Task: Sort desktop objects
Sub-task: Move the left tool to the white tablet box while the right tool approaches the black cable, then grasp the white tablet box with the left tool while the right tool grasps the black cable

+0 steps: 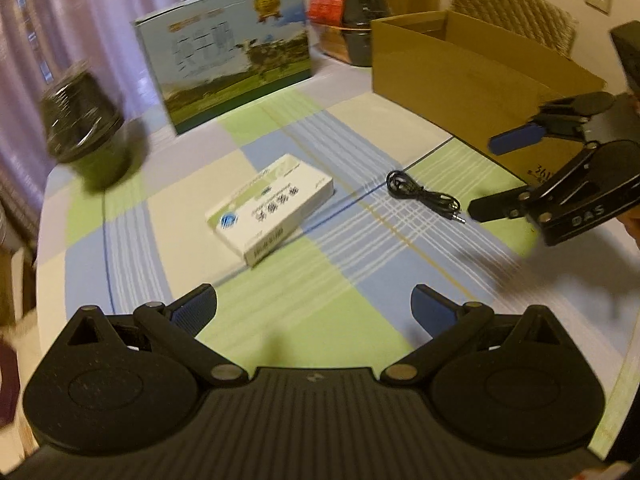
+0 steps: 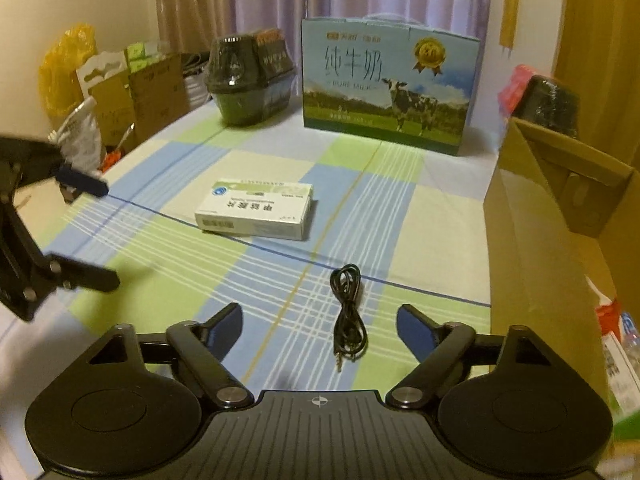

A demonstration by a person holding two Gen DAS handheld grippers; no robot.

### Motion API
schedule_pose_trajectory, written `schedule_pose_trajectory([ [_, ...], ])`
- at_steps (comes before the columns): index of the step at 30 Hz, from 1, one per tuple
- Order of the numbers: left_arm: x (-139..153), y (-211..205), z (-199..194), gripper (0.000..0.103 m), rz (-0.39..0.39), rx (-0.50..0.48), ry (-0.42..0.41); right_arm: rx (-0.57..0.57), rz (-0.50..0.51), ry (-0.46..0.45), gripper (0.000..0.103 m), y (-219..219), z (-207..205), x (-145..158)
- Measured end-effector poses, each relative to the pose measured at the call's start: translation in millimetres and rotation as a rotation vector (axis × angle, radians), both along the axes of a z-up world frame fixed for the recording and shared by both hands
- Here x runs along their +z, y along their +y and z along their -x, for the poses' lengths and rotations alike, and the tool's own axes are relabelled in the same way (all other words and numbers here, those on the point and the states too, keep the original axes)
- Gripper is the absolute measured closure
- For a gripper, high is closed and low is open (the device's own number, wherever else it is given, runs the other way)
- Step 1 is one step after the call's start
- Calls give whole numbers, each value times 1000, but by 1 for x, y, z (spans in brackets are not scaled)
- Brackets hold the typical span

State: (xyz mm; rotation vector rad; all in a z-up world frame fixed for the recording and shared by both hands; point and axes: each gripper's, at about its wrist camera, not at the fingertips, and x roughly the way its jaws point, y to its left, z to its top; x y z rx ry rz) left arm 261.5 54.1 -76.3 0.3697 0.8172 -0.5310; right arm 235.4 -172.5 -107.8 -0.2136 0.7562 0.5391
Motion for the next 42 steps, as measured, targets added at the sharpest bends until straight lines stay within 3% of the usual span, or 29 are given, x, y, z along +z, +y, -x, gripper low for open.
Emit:
schedule_pose_trajectory([
  [8,-12,-5,-41,1,-27,-85,-19,61,76,42,44,11,-32,-29],
  [14,-29,-9,-61,1,-52,-131,-6,38,106,104,63,15,-57,-49],
  [16,-32,-10,-66,2,-56,-142,-6,34,116,109,71,16,-61,-53],
  [17,-34,-10,-68,2,-55,-146,-7,31,121,112,81,16,-61,-53],
  [24,-38,-9,-87,1,-35,-137,-29,4,75,56,89,19,-67,-44],
  [25,-39,-9,-91,1,-35,-139,-32,0,64,44,101,21,-69,-42],
  [26,-40,-10,-94,1,-37,-143,-35,-5,60,36,103,23,-72,-40],
  [31,-46,-15,-113,1,-46,-172,-34,-5,75,73,103,32,-86,-42],
  [42,-67,-18,-137,7,-30,-180,26,-4,57,29,103,31,-90,-46],
])
